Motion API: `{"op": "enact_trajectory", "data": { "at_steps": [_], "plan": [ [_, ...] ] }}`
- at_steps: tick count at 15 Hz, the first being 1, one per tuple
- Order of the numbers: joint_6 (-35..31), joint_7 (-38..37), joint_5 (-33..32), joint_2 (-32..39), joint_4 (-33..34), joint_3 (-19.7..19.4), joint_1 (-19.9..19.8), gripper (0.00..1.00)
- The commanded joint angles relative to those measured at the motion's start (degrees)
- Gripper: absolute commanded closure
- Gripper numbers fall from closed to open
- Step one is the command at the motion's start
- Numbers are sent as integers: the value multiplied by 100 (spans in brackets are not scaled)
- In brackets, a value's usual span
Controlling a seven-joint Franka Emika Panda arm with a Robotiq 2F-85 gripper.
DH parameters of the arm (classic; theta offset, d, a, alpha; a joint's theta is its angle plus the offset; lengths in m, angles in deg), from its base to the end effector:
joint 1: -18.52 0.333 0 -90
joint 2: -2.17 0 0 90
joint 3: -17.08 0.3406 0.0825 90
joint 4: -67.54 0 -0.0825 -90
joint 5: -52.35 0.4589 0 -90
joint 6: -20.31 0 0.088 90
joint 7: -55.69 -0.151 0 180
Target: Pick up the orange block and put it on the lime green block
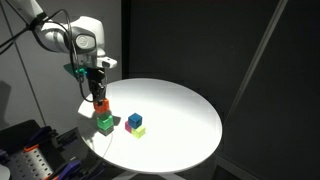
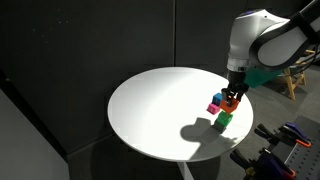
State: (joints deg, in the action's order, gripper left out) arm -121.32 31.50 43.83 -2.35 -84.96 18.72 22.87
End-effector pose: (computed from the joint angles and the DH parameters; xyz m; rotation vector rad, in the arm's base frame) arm 0.4377 0.0418 0.1740 3.0107 -0.2961 -0.1273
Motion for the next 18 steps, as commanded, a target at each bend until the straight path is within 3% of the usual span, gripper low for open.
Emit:
{"op": "enact_trajectory", "data": {
  "at_steps": [1, 18],
  "plan": [
    [-142, 60, -153, 58, -15, 66, -158, 69],
    [-219, 342, -579, 408, 103, 19, -153, 69]
  ]
}}
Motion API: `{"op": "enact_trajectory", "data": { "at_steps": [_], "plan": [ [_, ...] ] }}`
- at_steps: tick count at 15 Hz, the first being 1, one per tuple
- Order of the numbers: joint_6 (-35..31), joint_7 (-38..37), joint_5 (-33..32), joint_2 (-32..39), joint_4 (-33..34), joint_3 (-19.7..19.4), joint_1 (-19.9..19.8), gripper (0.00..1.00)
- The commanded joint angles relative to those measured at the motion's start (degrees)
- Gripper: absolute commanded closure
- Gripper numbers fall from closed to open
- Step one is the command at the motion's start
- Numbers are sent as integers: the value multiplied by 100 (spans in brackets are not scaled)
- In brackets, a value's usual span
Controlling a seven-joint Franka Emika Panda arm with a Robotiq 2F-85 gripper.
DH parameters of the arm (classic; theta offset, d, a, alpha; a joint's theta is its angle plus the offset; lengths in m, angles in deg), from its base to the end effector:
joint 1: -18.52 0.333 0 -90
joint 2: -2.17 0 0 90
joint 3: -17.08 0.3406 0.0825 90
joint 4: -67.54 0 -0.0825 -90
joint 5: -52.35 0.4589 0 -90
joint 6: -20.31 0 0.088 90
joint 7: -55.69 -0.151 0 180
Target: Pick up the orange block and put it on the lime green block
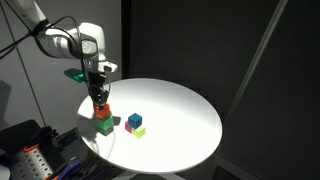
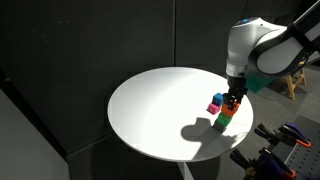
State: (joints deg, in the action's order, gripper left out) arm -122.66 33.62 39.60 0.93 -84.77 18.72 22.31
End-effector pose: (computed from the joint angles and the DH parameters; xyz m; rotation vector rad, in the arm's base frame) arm 0.4341 0.0366 0.1519 2.9817 -0.1539 -0.1612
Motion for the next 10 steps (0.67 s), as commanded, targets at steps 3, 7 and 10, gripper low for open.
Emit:
{"op": "enact_trajectory", "data": {
  "at_steps": [3, 7, 10],
  "plan": [
    [-96, 134, -170, 135, 129, 18, -85, 69],
    [-116, 152, -178, 218, 187, 3, -78, 69],
    [-114, 163, -186, 266, 215, -8, -73, 69]
  ]
}}
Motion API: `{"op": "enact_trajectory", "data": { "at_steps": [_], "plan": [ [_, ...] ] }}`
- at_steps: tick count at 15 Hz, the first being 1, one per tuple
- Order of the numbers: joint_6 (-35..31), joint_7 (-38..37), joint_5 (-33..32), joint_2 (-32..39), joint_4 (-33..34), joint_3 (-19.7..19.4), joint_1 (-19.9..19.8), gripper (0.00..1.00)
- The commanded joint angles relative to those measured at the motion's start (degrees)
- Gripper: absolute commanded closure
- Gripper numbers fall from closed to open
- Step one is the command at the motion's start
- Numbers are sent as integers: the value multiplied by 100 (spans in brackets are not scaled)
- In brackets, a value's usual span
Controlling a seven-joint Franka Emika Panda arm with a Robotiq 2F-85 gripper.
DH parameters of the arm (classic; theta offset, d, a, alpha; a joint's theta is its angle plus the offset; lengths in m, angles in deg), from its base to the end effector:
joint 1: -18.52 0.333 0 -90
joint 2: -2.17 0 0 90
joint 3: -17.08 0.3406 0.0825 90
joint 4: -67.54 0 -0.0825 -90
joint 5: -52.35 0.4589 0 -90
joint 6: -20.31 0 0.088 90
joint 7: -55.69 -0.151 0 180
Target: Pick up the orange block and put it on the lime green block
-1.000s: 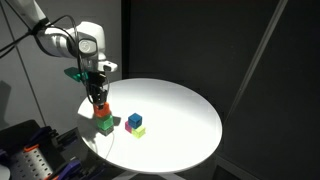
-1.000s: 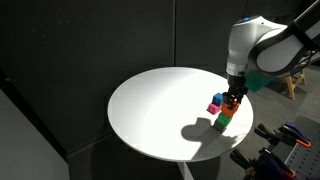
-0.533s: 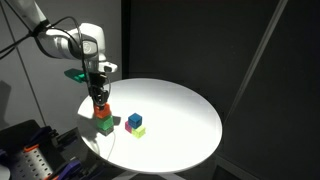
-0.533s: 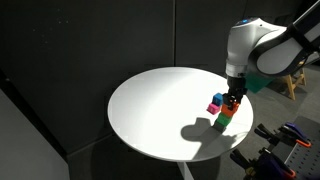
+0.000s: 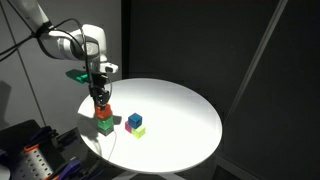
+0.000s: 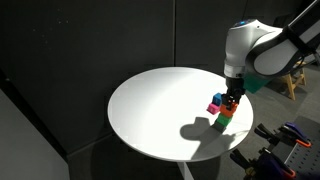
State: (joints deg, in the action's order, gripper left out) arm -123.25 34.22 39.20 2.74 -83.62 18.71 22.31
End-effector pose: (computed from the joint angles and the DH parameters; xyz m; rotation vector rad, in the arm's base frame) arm 0.4404 0.0375 0.1459 2.9824 -0.1276 -0.1637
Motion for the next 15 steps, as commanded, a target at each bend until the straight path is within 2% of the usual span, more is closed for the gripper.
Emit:
{"op": "enact_trajectory", "data": {
  "at_steps": [1, 15],
  "plan": [
    [-56, 105, -148, 99, 107, -9, -70, 69],
    [-71, 155, -172, 262, 194, -80, -61, 69]
  ]
}}
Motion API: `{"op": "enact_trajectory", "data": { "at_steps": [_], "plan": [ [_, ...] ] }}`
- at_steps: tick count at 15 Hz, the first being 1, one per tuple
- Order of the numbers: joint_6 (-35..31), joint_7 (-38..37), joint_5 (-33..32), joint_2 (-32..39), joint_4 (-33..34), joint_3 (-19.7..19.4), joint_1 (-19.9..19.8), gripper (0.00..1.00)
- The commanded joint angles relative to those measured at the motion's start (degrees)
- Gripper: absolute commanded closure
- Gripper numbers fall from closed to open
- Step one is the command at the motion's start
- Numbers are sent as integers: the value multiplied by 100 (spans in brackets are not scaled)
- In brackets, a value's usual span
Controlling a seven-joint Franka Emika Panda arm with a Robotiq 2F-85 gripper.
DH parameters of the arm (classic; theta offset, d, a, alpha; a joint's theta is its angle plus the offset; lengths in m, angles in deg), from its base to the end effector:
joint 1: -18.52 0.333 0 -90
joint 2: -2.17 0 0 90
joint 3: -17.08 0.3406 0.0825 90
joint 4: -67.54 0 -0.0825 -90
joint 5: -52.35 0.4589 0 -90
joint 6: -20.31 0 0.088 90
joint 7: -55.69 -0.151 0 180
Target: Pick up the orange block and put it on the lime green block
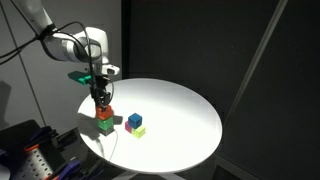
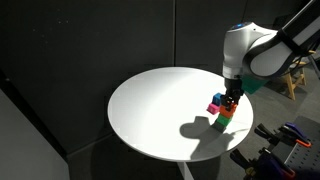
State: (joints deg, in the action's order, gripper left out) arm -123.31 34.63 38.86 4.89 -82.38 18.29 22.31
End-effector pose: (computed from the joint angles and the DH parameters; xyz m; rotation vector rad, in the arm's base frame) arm 0.4451 0.0347 0.1370 2.9782 -0.1183 -0.1862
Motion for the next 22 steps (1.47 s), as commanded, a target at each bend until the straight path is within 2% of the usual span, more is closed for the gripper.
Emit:
{"op": "enact_trajectory", "data": {
  "at_steps": [1, 22],
  "plan": [
    [-65, 128, -135, 50, 70, -46, -65, 69],
    [-54, 345, -113, 50, 53, -111, -44, 69]
  ]
}}
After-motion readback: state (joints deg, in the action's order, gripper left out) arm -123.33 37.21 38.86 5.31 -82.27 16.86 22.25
